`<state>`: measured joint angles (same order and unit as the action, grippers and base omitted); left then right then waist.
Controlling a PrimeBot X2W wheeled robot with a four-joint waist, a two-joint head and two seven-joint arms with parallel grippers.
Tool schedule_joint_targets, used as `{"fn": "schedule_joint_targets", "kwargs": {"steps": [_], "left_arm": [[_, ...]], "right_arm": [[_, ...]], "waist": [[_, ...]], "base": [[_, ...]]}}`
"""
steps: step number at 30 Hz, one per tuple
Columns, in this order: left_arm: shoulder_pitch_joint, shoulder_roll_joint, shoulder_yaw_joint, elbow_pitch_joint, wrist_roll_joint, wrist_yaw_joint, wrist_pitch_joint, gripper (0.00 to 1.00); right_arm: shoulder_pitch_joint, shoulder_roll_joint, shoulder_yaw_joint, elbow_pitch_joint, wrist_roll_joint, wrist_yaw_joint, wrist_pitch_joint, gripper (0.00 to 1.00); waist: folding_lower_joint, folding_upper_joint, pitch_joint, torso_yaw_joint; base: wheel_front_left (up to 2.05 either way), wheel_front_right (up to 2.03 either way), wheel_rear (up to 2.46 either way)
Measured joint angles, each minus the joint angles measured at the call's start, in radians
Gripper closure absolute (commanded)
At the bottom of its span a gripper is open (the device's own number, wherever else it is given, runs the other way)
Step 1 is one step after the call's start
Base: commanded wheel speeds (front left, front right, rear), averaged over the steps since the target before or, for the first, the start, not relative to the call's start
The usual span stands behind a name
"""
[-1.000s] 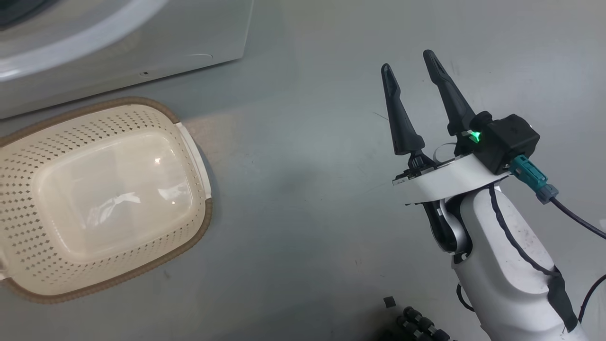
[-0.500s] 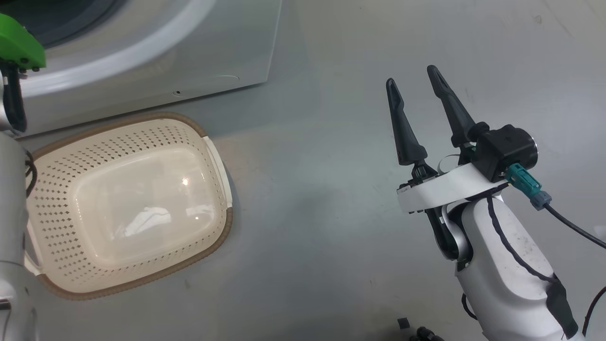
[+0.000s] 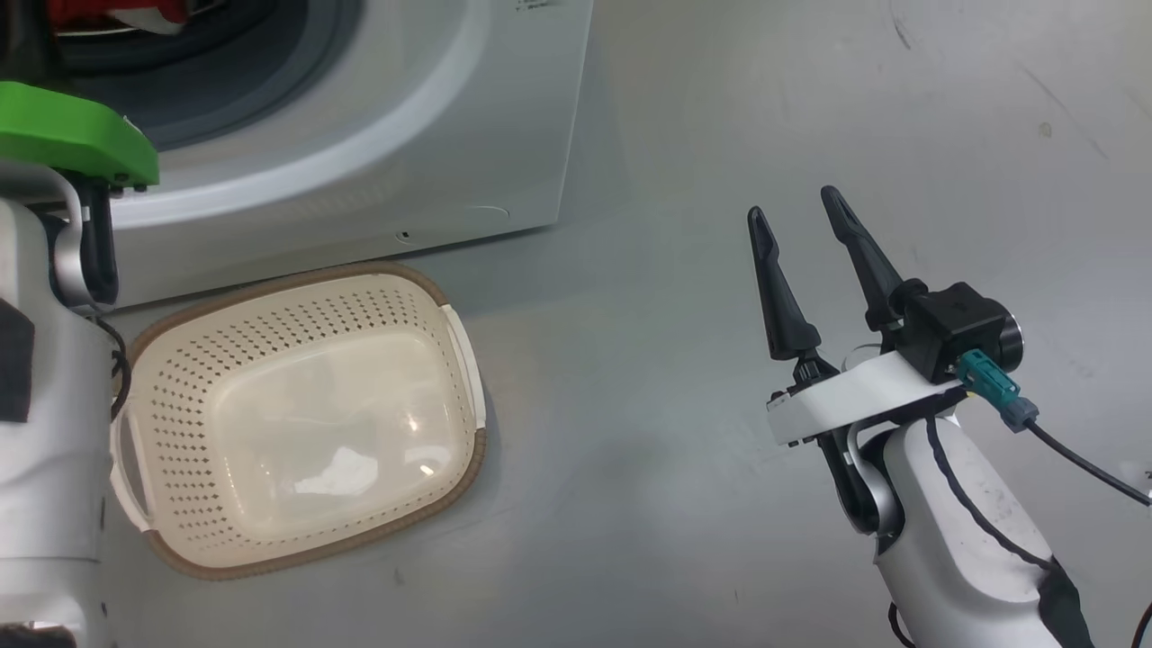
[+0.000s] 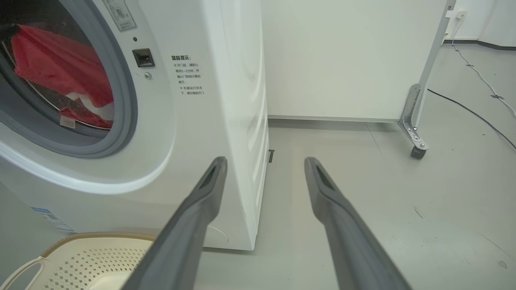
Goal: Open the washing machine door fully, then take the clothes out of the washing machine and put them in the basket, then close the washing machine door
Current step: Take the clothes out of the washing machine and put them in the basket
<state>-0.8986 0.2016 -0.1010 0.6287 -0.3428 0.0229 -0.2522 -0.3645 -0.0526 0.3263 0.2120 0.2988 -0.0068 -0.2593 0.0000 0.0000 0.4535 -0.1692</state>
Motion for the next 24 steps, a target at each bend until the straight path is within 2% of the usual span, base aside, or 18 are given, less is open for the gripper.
{"fn": "schedule_joint_targets", "kwargs": {"steps": [7,16,24], "left_arm": [[0.049,-0.012,0.03,-0.198,0.028,0.016,0.0,1.0],[0.157,-0.025,0.042,-0.381,0.07,0.026,-0.005,1.0],[0.232,-0.038,0.042,-0.546,0.09,0.035,-0.006,1.0]], "right_arm": [[0.04,0.0,-0.009,0.018,-0.005,0.007,0.0,0.0],[0.077,-0.001,-0.011,0.032,-0.009,0.023,0.0,0.0],[0.127,-0.001,-0.025,0.037,-0.009,0.023,0.0,0.0]], "waist": [[0.0,0.0,-0.068,0.028],[0.0,0.0,-0.154,0.053],[0.0,0.0,-0.219,0.068]], "base": [[0.0,0.0,0.0],[0.0,0.0,0.0],[0.0,0.0,0.0]]}}
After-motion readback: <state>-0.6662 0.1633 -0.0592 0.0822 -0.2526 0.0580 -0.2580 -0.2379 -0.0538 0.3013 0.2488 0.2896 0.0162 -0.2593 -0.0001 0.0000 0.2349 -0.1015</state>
